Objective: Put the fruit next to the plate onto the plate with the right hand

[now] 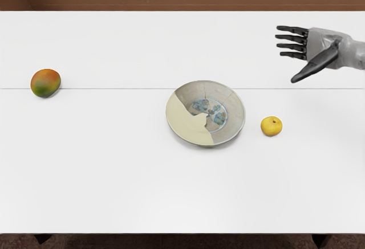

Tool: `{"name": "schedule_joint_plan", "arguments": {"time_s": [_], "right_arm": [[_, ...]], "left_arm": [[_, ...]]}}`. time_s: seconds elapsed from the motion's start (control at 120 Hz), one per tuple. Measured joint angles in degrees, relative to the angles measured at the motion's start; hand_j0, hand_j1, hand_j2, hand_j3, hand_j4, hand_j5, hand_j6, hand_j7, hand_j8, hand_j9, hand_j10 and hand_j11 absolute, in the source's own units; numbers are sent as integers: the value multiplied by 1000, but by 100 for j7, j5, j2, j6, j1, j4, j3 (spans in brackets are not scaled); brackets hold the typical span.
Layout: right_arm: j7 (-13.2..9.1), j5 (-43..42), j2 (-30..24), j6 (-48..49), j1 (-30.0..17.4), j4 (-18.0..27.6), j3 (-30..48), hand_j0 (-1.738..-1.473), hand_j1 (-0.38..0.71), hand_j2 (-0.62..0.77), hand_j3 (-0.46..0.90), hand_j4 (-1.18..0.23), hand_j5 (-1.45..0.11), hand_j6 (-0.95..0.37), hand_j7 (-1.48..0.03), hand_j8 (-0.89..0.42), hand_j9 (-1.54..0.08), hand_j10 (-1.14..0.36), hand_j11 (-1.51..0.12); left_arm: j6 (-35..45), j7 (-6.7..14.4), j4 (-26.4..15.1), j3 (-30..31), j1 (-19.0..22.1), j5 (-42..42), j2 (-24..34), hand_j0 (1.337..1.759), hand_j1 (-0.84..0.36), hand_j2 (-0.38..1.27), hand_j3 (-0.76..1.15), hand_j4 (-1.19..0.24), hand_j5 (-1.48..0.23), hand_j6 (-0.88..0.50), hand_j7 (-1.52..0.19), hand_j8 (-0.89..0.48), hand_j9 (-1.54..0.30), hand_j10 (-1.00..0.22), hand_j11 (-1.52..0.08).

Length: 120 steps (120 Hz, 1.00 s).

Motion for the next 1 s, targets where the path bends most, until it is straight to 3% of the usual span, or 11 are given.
{"name": "schedule_joint_plan", "arguments": {"time_s": [0.108, 0.2, 0.308, 0.392, 0.525, 0.65, 0.808, 1.0], "right_arm": [[-366, -126, 144, 0, 129, 64, 46, -1658, -330, -2, 0, -18, -22, -18, -22, -18, -22, -18, -22], [-576, -521, -105, 1, 223, 279, 109, -1658, -306, -6, 0, -38, -48, -38, -48, -37, -48, -37, -48], [-844, -1494, -446, -40, 255, 1617, 174, -1658, -311, -6, 0, -34, -43, -34, -43, -34, -43, -34, -43], [-1060, -2218, -773, -783, 10, 2718, 125, -1658, -313, -5, 0, -32, -40, -33, -40, -32, -40, -32, -40], [-1500, -3408, -891, -2017, -434, 3747, 53, -1658, -319, -4, 0, -29, -35, -30, -34, -30, -35, -29, -34], [-1777, -4112, -747, -3011, -785, 4123, -64, -1658, -320, -4, 0, -30, -34, -31, -34, -30, -34, -29, -34], [-2197, -4992, -209, -3982, -1158, 4268, -133, -1658, -289, -8, 0, -56, -68, -58, -68, -57, -68, -55, -68], [-2332, -5341, -18, -4589, -1414, 4301, -150, -1658, -161, -29, 0, -162, -206, -164, -206, -163, -206, -162, -206]], "left_arm": [[-1, 0, 1, 0, 0, 0, 0, 1658, 349, 0, 0, 0, 0, 0, 0, 0, 0, 0, 0], [0, 0, 1, -1, 0, 0, 0, 1658, 349, 0, 0, 0, 0, 0, 0, 0, 0, 0, 0], [0, 0, 2, 0, 0, 0, 0, 1658, 349, 0, 0, 0, 0, 0, 0, 0, 0, 0, 0], [0, 0, 1, 0, 0, 0, 0, 1658, 349, 0, 0, 0, 0, 0, 0, 0, 0, 0, 0], [0, -1, 1, -1, 0, 0, 0, 1658, 349, 0, 0, 0, 0, 0, 0, 0, 0, 0, 0], [0, 0, 1, -1, 0, 0, 0, 1658, 349, 0, 0, 0, 0, 0, 0, 0, 0, 0, 0], [-2, -1, 0, -1, 0, 0, 0, 1658, 349, 0, 0, 0, 0, 0, 0, 0, 0, 0, 0], [-2, -1, 1, 0, 0, 0, 0, 1658, 349, 0, 0, 0, 0, 0, 0, 0, 0, 0, 0]]}}
